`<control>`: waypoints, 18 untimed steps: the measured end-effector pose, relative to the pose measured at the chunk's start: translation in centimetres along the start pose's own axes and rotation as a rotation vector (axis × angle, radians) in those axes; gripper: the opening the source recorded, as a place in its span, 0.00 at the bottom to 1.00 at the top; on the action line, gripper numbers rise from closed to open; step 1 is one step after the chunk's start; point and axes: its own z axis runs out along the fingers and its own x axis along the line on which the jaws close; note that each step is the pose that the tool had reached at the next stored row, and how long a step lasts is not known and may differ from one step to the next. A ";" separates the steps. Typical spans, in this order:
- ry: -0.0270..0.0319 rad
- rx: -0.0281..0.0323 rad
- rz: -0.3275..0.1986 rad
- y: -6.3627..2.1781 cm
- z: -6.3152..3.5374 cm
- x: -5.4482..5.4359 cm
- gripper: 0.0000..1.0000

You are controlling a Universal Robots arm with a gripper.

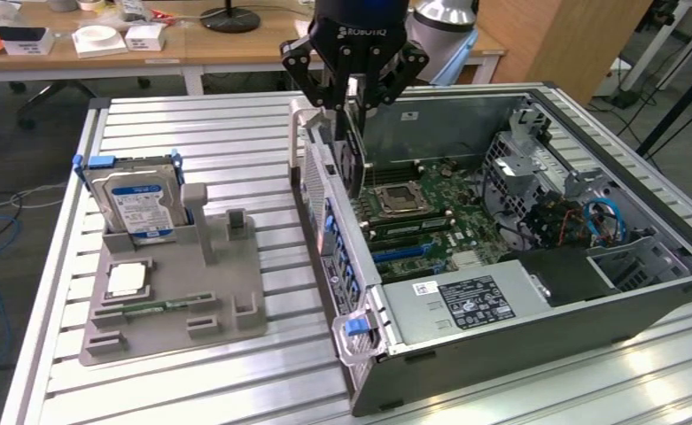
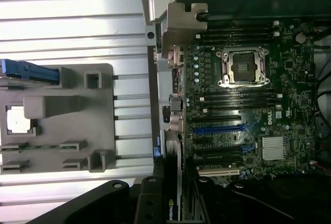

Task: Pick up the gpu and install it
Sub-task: 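Pick up the gpu and move the gpu toward the slot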

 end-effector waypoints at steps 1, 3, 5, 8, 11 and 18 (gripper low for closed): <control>-0.0001 -0.0001 0.000 0.01 0.01 -0.1 0.26; 0.0000 0.0000 0.000 0.03 0.01 -0.4 0.26; 0.0000 0.0000 0.000 0.05 0.01 -0.6 0.26; -0.0001 -0.0001 0.000 0.07 0.03 -0.9 0.26; -0.0001 0.0000 0.000 0.09 0.04 -1.2 0.26; -0.0001 0.0000 0.000 0.15 0.06 -2.1 0.26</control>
